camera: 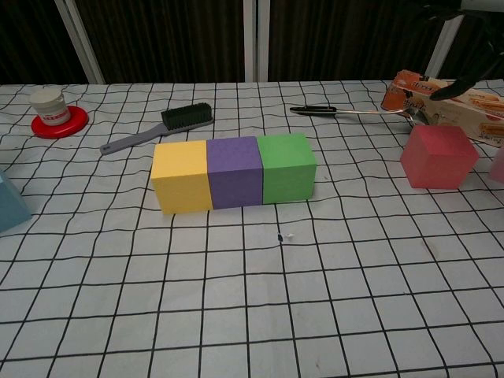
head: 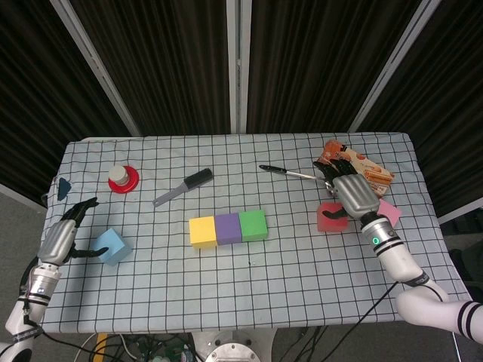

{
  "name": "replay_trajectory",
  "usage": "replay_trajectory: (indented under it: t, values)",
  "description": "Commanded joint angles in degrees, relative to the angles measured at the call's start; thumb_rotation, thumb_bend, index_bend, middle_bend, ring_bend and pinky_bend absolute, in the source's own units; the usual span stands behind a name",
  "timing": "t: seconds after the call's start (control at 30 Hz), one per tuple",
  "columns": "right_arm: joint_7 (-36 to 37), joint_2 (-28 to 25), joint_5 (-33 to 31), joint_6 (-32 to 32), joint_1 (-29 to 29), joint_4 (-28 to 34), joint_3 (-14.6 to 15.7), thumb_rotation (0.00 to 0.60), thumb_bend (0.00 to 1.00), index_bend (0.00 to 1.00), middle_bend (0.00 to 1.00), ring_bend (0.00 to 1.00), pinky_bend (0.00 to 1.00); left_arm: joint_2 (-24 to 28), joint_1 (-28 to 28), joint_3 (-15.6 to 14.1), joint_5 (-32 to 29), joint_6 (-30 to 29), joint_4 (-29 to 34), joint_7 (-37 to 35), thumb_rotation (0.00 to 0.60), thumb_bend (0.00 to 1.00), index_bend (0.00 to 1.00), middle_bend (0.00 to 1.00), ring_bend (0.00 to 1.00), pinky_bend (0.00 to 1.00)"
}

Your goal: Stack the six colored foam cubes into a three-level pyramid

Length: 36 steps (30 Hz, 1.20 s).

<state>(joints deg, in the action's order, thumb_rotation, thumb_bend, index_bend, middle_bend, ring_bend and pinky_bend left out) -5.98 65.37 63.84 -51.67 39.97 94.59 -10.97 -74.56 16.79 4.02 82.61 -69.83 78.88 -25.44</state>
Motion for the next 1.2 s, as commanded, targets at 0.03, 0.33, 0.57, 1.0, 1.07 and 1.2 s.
replay_trajectory:
  t: [0.03,0.33,0.57,1.0,1.07,1.2]
  values:
    - [0.3,-1.9,-0.4,0.5,-1.6,1.1,1.8,0.6,0.06,0.0,0.17,0.0,0.0,-0.2,0.4,0.0,0.0,0.4,0.3,0.4,0.6,0.02,0.06,0.12,0.06,0.12]
    - [-1.5,-1.6,-2.9,2.4,-2.9,-0.2,4.4,0.6,0.06,0.0,0.17,0.0,0.0,-0.4,0.6,-0.2,-0.1,0.7,1.3,1.5,0.6,0.02,0.06,0.12,0.06,0.12]
    - [-4.7,2.2,-6.3,4.5,-1.7,-4.5,5.1,0.6,0.07,0.0,0.16,0.0,0.0,-0.3,0.7,-0.3,-0.3,0.8,1.3,1.3,0.6,0.02,0.06,0.12,0.06,0.12]
    - [-8.9,7.9,-7.4,2.5,-0.5,-9.1,4.9,0.6,0.14,0.0,0.33,0.0,0.0,-0.3,0.7,-0.5,-0.4,1.0,0.8,0.7,0.6,0.02,0.06,0.12,0.06,0.12]
    - [-9.2,8.1,-6.9,1.3,-0.7,-9.0,4.6,0.6,0.16,0.0,0.39,0.0,0.0,-0.3,0.6,-0.5,-0.4,0.9,0.7,0.4,0.6,0.02,0.06,0.12,0.06,0.12]
    - [-9.1,7.4,-5.5,-0.3,-1.1,-7.7,4.0,0.6,0.2,0.0,0.48,0.05,0.0,-0.2,0.7,-0.6,-0.2,0.9,0.6,0.1,0.6,0.02,0.06,0.12,0.06,0.12]
